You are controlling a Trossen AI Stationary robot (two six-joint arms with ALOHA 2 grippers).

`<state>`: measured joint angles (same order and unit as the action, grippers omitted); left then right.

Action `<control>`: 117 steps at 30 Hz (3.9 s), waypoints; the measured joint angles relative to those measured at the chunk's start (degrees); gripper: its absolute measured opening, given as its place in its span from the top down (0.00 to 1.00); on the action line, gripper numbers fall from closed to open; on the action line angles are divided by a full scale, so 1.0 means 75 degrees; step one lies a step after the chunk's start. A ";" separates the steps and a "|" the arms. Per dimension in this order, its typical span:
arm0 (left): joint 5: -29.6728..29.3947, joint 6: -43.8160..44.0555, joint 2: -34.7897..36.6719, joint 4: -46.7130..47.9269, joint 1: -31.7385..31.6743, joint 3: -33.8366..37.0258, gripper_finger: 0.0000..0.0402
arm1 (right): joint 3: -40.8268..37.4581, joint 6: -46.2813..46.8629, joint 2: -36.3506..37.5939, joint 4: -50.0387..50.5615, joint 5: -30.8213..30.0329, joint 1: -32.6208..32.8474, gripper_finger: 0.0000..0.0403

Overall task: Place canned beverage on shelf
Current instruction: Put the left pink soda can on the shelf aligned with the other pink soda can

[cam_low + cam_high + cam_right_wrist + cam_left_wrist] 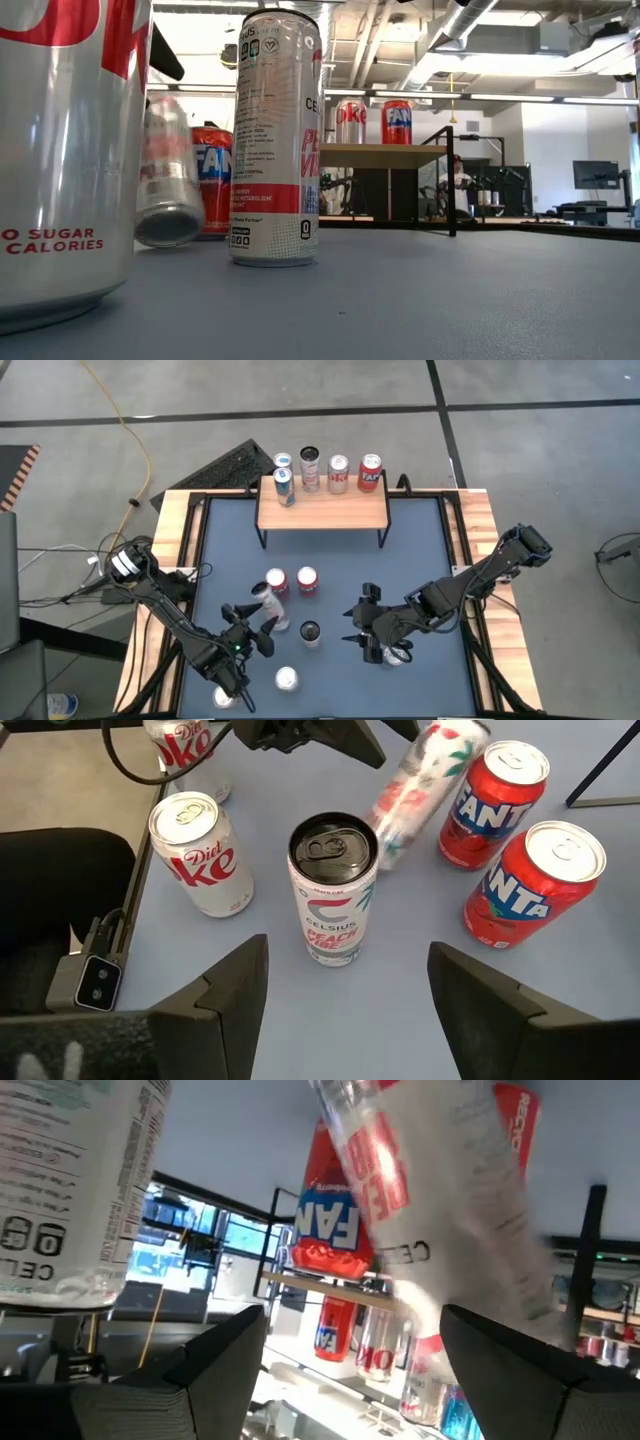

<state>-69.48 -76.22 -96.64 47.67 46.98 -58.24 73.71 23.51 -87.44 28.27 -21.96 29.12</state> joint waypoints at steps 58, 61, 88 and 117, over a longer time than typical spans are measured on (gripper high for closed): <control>0.1956 1.7939 0.4377 0.5520 -0.0099 -0.3579 0.43 | 0.7620 -0.1029 -0.7392 0.1513 0.1133 -0.2589 0.37; 0.1939 1.7919 0.4376 0.5518 -0.0099 -0.3576 0.43 | 0.7617 -0.0882 -0.7588 0.1436 0.1137 -0.2678 0.37; 0.1694 1.7852 0.4374 0.5514 -0.0097 -0.3579 0.43 | 0.7414 -0.0663 -0.7690 0.2167 0.2324 -0.2861 0.45; 0.1584 1.7502 0.4374 0.5515 -0.0098 -0.3579 0.43 | 0.8099 -0.1545 -0.7832 0.3654 0.3191 -0.2637 0.22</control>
<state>-57.60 55.05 -63.83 89.04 46.25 -85.08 134.45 11.92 -146.18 55.67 1.98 9.34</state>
